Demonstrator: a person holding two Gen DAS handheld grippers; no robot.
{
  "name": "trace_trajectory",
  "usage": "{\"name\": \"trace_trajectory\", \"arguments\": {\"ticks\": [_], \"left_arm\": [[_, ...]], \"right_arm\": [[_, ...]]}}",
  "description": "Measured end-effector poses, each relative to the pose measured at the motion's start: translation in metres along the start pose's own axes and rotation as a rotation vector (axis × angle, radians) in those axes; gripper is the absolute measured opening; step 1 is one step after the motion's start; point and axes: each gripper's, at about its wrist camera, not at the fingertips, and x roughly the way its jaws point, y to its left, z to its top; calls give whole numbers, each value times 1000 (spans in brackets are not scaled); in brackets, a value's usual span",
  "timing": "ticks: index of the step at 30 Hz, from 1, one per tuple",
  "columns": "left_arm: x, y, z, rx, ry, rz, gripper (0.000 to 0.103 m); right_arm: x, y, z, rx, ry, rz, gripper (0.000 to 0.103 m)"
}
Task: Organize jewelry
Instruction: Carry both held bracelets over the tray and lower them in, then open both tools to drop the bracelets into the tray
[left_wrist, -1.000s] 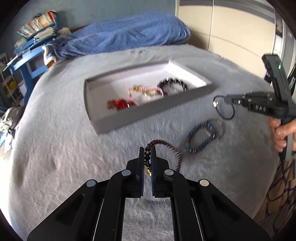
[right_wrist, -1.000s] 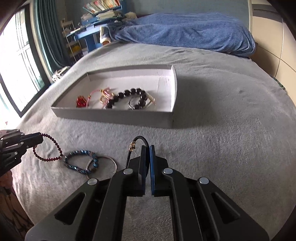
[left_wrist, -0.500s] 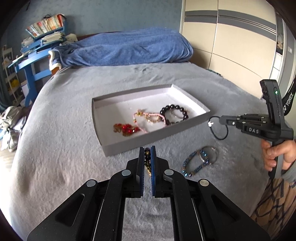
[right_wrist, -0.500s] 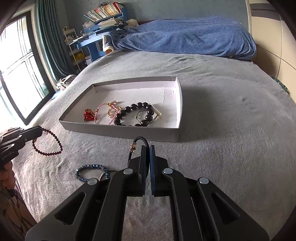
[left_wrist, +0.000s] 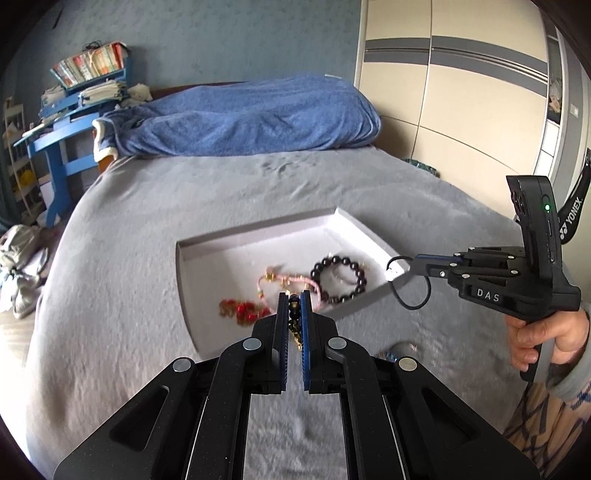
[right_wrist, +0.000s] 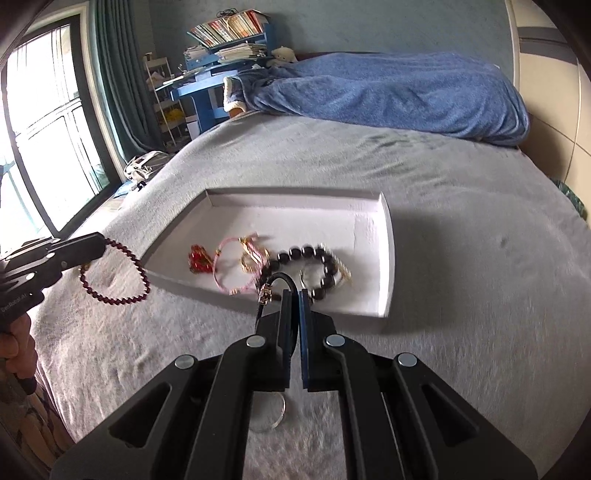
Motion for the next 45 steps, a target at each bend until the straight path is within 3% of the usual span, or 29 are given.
{"name": "trace_trajectory", "arguments": {"ticks": [18,45], "left_arm": [[42,9,47,-15,-1,-6,7],[121,41,62,-75,82,34,7]], "right_arm": [[33,-2,49,10,3,36,4],[95,-19,74,76,57,37,4]]}}
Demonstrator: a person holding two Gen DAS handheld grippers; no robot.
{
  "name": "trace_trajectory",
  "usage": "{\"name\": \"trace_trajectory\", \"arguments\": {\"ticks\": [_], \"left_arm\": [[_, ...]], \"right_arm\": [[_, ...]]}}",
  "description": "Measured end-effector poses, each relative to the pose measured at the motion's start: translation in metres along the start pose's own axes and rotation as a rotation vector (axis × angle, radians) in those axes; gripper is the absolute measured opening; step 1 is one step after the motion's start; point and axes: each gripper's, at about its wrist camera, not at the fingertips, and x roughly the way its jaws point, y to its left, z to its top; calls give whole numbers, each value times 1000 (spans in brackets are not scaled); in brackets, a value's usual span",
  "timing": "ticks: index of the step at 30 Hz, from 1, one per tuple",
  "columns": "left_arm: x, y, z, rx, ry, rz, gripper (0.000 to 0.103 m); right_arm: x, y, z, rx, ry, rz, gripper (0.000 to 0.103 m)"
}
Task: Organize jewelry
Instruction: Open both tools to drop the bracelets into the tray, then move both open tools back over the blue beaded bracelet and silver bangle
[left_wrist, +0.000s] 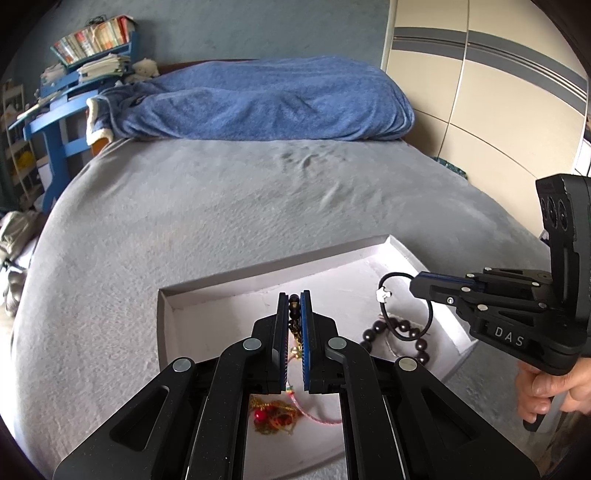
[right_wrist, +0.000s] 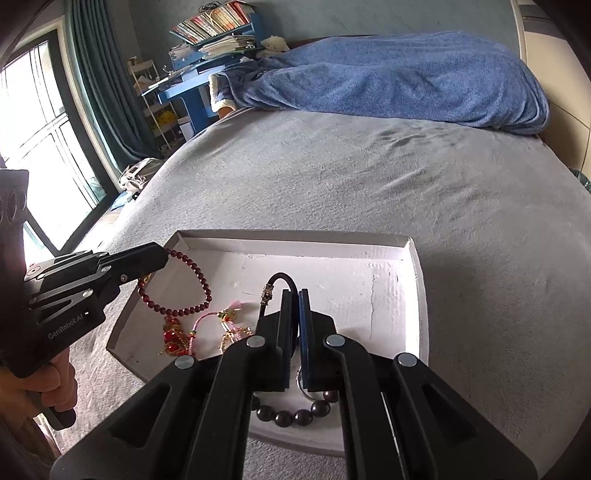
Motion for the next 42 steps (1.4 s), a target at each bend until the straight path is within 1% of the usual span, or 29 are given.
{"name": "trace_trajectory", "arguments": {"ticks": [9,15,17,20,22,23,25,32,34,35,37,39,42], "left_arm": [[28,16,-12,-45,64,55,7],[36,26,-19,-68,111,94,7],[36,29,-21,-84,117,91,8],[33,31,-21,-94,110,103,14],[29,32,-20,-97,98,113,19],[27,32,-19,-99,94,118,21],[20,33,-18,-113,78,123,29],[-4,27,-17,-123,40,118,41],[-11,24,-18,-119,33,111,49],[-14,22,-19,-114,28,109,51],[-22,15,-21,-89,16,115,60],[-31,7,-23,-64,5,112,65],[-43,-3,-27,-32,-6,108,67]], "right_arm": [[27,-7,-4,11,54,-41,4],[34,-11,-10,6,77,-77,4],[34,-13,-12,6,81,-80,4],[32,-14,-11,6,77,-78,7],[28,-12,-11,-12,68,-80,20],[26,-11,-11,-21,64,-81,22],[23,-11,-10,-27,59,-84,23],[6,-21,-9,4,32,-89,30],[-1,-24,-9,22,18,-91,35],[-5,-24,-10,28,13,-89,35],[-13,-25,-11,35,3,-87,35],[-19,-25,-13,38,-3,-87,36],[-29,-23,-17,37,-10,-93,36]]}}
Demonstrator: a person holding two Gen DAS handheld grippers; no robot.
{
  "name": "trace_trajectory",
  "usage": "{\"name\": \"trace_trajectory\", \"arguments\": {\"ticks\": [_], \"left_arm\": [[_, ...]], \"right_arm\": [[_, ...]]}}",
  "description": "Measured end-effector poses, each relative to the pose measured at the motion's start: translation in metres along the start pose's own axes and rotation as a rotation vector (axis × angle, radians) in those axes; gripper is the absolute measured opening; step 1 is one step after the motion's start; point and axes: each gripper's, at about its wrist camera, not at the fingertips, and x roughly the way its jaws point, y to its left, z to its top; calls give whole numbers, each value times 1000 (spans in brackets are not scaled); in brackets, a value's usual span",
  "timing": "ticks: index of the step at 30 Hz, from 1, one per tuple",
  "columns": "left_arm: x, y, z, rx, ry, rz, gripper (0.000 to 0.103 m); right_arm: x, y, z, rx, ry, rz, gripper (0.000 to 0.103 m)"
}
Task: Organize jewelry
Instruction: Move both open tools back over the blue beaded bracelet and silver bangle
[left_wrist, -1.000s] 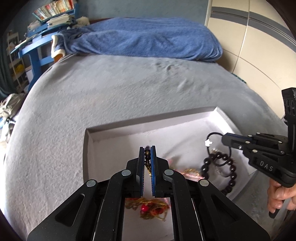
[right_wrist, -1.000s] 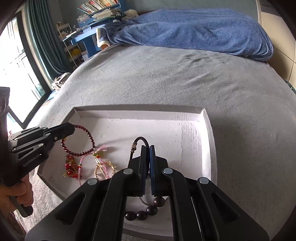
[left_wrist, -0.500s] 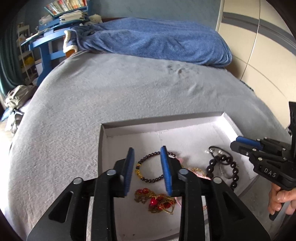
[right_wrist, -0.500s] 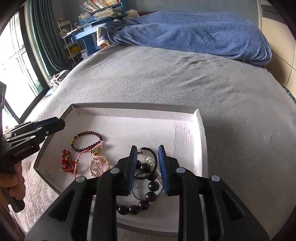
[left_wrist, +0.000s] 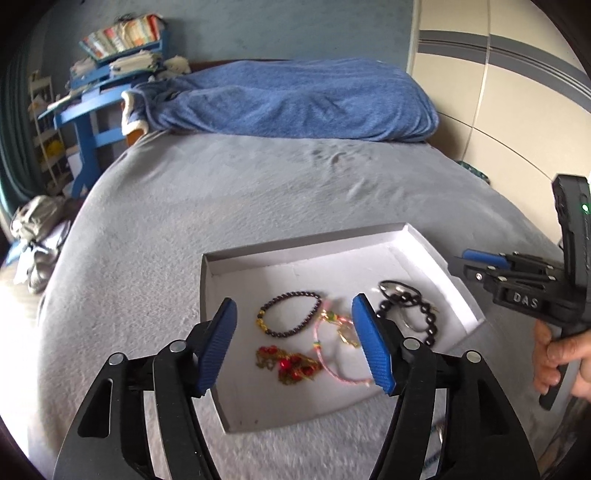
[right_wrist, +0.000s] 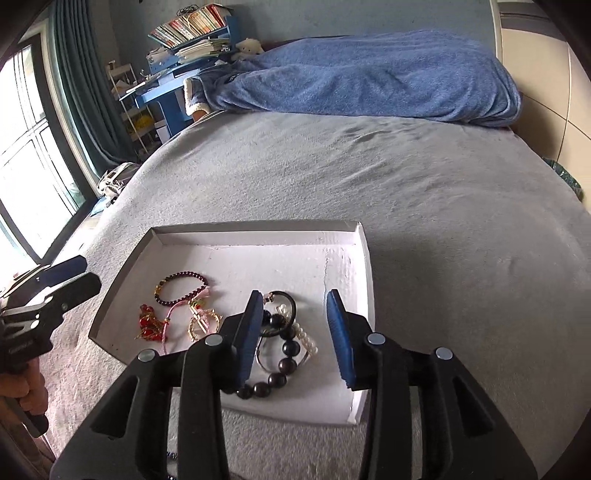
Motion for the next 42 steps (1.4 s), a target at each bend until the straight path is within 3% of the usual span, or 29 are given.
{"name": "trace_trajectory", "arguments": {"ticks": [11,20,28,35,38,42], "left_arm": [[-29,-16,-26,37,-1,-32,69],[-28,-46,-61,105,69,-89,69],[-19,-76,-89,224,136,-154,67],[-7,-84,-106,282,185,-165,64],[-2,-86,-112,298,214,-171,59],[8,-89,-121,311,262,-173,37]], "right_arm": [[-24,1,-21,6,1,-5,38],[-40,-2,-39,28,3,-2,45],[-44,-2,-47,37,9,5,48],[-44,-7,-57,41,26,5,49],[-42,-6,-63,32,40,2,49],[-42,-4,-69,22,50,4,49]]}}
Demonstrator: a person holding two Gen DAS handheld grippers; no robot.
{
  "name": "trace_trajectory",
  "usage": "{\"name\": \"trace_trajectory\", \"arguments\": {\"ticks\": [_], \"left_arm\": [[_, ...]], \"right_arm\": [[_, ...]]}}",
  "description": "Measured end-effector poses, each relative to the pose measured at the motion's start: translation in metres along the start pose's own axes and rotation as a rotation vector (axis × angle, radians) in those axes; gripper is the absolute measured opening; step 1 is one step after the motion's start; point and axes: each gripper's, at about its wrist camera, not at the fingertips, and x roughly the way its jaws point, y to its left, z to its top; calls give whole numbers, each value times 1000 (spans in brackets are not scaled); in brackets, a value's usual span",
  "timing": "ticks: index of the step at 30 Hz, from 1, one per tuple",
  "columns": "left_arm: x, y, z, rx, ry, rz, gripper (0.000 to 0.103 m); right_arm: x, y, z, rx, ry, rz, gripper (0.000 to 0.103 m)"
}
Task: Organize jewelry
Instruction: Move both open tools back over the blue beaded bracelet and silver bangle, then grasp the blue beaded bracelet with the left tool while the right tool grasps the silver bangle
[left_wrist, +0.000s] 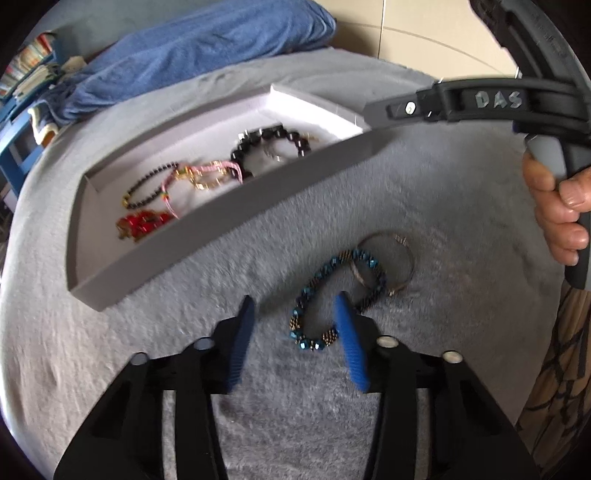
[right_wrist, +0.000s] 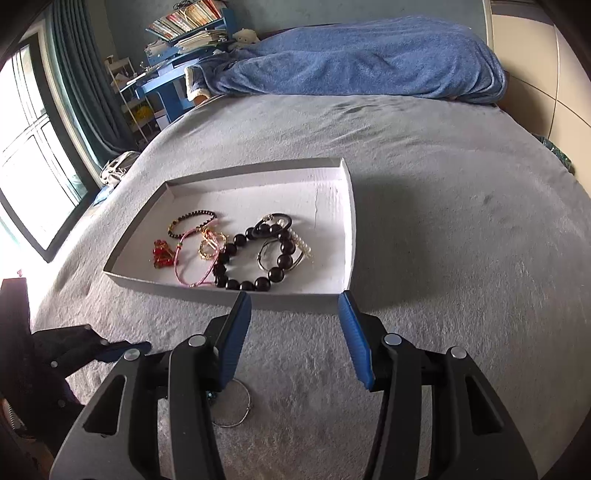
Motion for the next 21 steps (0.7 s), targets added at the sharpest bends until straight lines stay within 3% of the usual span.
{"name": "trace_trajectory", "arguments": {"ticks": [5,13,21], "left_arm": [[1,7,-6,0,-5,42,9],[-13,46,-15,-105,-33,97,8],[-25,68,-26,-171,-54,73,11]], "right_arm": [[2,0,-8,-9,16,2,50],[9,10,-26,-69,58,8,50],[18,33,-53,-142,115,87,50]]}}
